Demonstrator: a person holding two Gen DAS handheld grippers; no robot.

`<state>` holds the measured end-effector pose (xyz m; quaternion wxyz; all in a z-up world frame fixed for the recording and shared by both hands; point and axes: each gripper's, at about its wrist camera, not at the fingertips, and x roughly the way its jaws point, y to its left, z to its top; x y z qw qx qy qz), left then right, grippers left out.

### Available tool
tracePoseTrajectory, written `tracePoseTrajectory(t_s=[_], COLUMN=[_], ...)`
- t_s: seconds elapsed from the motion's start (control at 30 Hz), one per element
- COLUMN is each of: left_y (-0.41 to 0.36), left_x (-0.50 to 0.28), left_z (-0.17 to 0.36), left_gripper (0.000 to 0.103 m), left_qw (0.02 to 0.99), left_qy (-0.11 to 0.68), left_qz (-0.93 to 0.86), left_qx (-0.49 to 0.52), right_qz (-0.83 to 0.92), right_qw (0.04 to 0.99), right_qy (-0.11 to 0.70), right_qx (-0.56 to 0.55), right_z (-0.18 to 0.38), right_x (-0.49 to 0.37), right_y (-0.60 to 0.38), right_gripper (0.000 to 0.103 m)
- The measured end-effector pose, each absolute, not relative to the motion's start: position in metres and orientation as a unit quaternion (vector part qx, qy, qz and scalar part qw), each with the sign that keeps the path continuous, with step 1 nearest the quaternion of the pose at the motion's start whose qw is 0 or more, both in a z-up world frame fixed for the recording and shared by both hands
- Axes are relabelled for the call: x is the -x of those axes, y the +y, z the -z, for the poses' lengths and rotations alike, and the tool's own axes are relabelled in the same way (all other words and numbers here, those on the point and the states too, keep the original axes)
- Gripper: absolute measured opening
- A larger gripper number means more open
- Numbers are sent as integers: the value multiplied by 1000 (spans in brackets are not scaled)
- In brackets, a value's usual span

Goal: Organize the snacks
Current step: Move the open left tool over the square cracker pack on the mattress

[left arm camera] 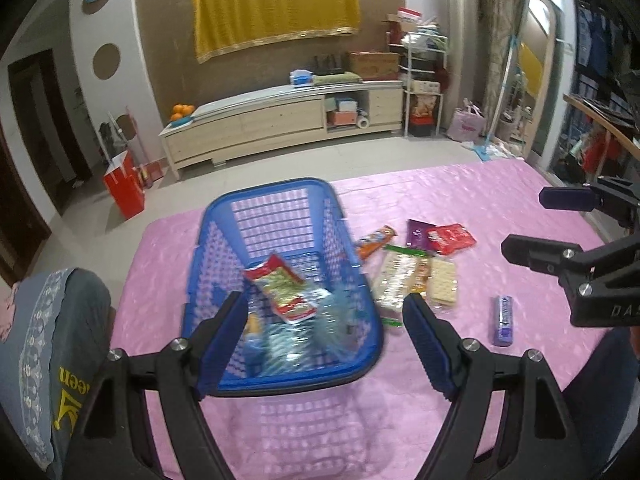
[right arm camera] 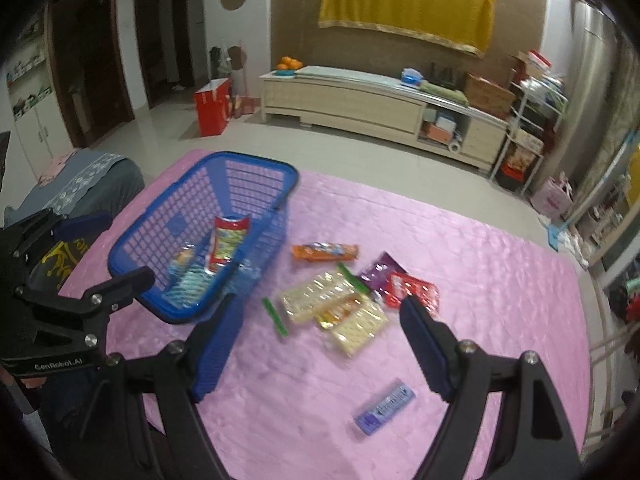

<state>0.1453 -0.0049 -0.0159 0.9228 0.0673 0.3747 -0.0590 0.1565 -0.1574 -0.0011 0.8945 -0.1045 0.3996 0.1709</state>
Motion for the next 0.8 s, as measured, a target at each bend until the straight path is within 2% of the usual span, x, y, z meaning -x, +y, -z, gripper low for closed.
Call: tracePoseTrajectory(t_s=[0.4, 0.8], left_y=[-86, -137], left_x=[-168, -208], left_z=[31, 72], left_gripper=[78, 78], left_qw=[912, 892], left_qy=[382, 412], left_qz=[99, 97], left_qx=[-114, -159], right_qz=[-137, -119], right_qw=[893, 882], right_qy=[424, 455], right_qx=[54, 20], right_z=[26, 72], right_x=[-167, -195], right_y=[-230, -275], right_gripper=[84, 84])
